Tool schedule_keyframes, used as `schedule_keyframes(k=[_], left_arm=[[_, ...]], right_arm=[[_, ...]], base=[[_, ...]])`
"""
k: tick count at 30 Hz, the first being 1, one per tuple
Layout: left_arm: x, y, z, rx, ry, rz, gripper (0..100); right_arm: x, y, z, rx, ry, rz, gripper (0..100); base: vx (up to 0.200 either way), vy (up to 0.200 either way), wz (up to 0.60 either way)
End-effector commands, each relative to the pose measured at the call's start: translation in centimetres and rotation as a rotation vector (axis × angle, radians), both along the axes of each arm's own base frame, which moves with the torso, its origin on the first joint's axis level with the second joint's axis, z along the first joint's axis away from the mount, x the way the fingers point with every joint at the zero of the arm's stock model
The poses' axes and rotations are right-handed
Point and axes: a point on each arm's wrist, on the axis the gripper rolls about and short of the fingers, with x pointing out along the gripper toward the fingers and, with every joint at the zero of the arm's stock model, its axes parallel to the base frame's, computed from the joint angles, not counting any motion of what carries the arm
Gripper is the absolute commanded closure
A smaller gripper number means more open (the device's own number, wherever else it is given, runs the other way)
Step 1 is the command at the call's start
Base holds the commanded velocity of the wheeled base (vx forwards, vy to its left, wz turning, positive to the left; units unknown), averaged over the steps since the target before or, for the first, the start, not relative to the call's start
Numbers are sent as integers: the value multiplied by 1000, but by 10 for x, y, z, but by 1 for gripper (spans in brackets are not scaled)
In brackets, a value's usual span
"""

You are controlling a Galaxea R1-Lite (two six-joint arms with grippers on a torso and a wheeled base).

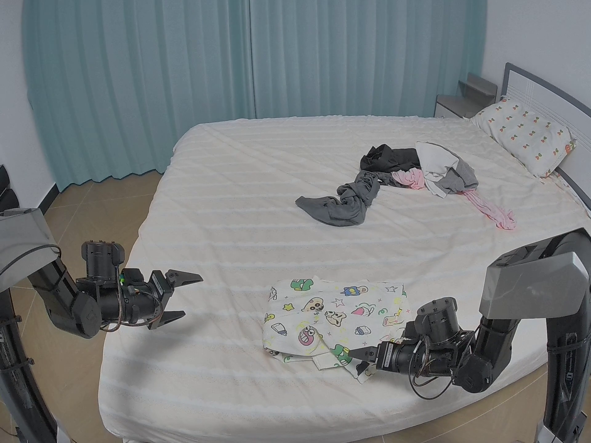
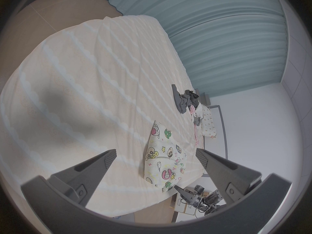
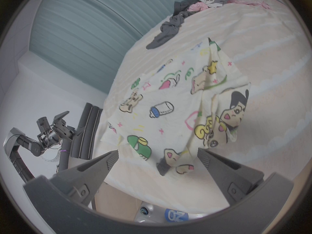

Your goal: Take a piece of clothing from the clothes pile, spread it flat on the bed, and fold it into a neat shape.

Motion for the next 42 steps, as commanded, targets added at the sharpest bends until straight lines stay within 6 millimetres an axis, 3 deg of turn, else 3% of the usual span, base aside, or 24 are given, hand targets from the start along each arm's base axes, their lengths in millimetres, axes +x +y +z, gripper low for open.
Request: schedule_keyframes(k=[1, 12, 13, 29, 42], left_arm=[[0, 0, -1, 0, 2, 0, 0], [1, 0, -2, 2, 4, 1, 0], [1, -1, -2, 1, 4, -2, 0], [1, -1, -3, 3, 3, -3, 0], [0, -1, -3, 5, 5, -5, 0]], right_arm=[[9, -2, -6, -18, -8, -3, 0], [13, 2, -13, -30, -61, 12, 0], [12, 2, -13, -31, -59, 16, 100], [7, -4, -3, -26, -60, 15, 100], [12, -31, 31, 21, -70, -37, 100]], base=[[0, 0, 0], [0, 0, 0], [0, 0, 0], [0, 0, 0], [0, 0, 0]])
